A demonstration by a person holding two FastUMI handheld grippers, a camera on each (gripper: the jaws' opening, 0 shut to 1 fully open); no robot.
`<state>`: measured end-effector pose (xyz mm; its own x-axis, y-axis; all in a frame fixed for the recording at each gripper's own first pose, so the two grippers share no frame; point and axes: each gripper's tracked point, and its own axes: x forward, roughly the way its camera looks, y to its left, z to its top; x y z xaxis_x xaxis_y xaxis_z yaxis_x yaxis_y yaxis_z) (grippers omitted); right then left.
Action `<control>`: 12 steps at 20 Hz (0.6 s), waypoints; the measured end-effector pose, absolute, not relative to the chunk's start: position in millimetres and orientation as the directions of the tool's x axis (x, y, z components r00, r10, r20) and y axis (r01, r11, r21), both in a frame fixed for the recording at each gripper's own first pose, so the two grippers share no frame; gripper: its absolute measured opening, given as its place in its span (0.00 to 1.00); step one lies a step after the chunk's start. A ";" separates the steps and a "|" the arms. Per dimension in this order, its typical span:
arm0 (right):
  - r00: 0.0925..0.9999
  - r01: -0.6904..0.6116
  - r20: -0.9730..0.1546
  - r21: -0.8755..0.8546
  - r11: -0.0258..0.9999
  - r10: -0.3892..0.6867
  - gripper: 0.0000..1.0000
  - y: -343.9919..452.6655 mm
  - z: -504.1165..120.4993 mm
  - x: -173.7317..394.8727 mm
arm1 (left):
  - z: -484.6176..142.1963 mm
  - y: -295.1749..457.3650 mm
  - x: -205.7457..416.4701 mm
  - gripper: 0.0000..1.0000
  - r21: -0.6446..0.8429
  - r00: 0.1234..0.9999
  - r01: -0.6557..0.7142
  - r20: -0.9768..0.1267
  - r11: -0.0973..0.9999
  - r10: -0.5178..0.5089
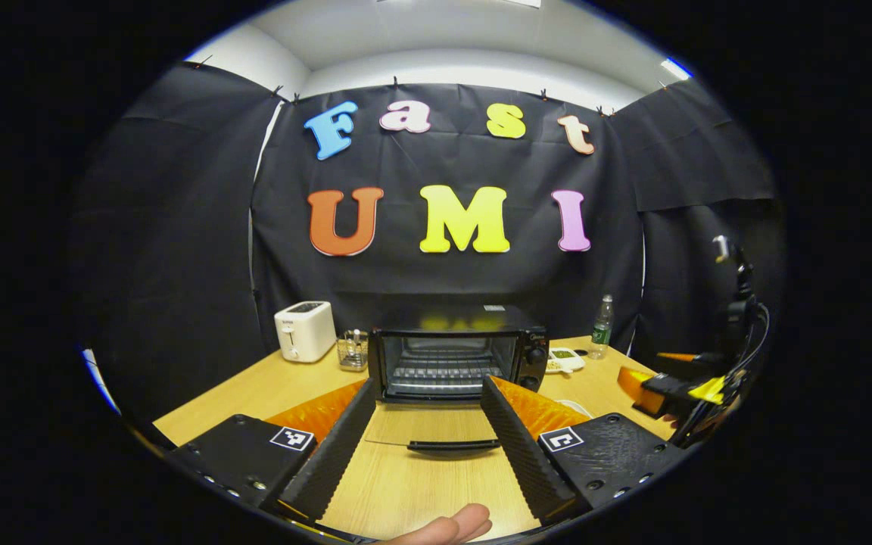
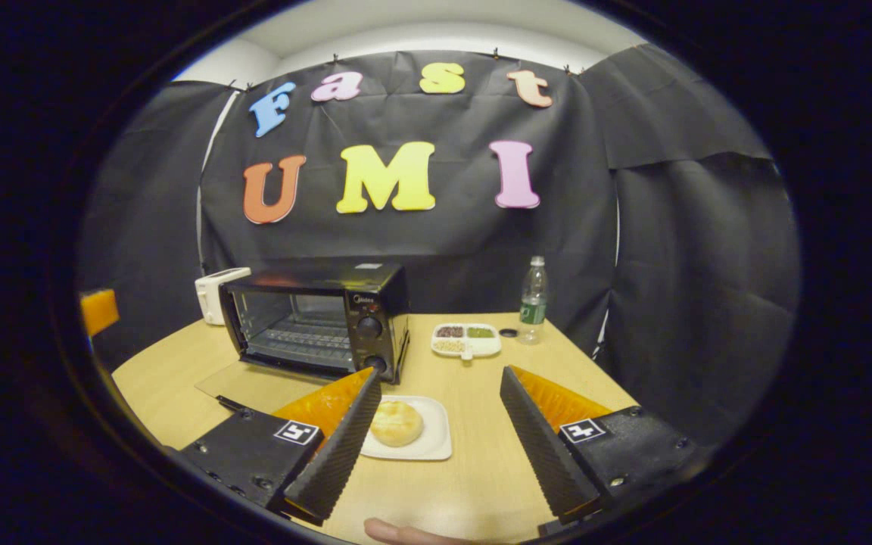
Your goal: Open the electric oven with the left hand, put the food in, and close the electric oven.
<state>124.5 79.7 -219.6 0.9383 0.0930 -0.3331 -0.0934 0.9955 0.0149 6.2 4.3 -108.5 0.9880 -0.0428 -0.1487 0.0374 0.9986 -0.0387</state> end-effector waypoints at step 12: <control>0.819 -0.156 -0.556 0.024 0.987 0.143 0.98 134.7 -345.7 175.9 | -9.3 43.5 0.0 0.93 -0.030 1.000 -0.007 -0.002 1.000 0.007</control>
<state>175.9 134.7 -345.7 0.8185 0.1428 -0.5564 -0.1561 0.9875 0.0237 0.0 43.5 -9.3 1.0000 0.0071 -0.0019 -0.0071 0.9995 -0.0305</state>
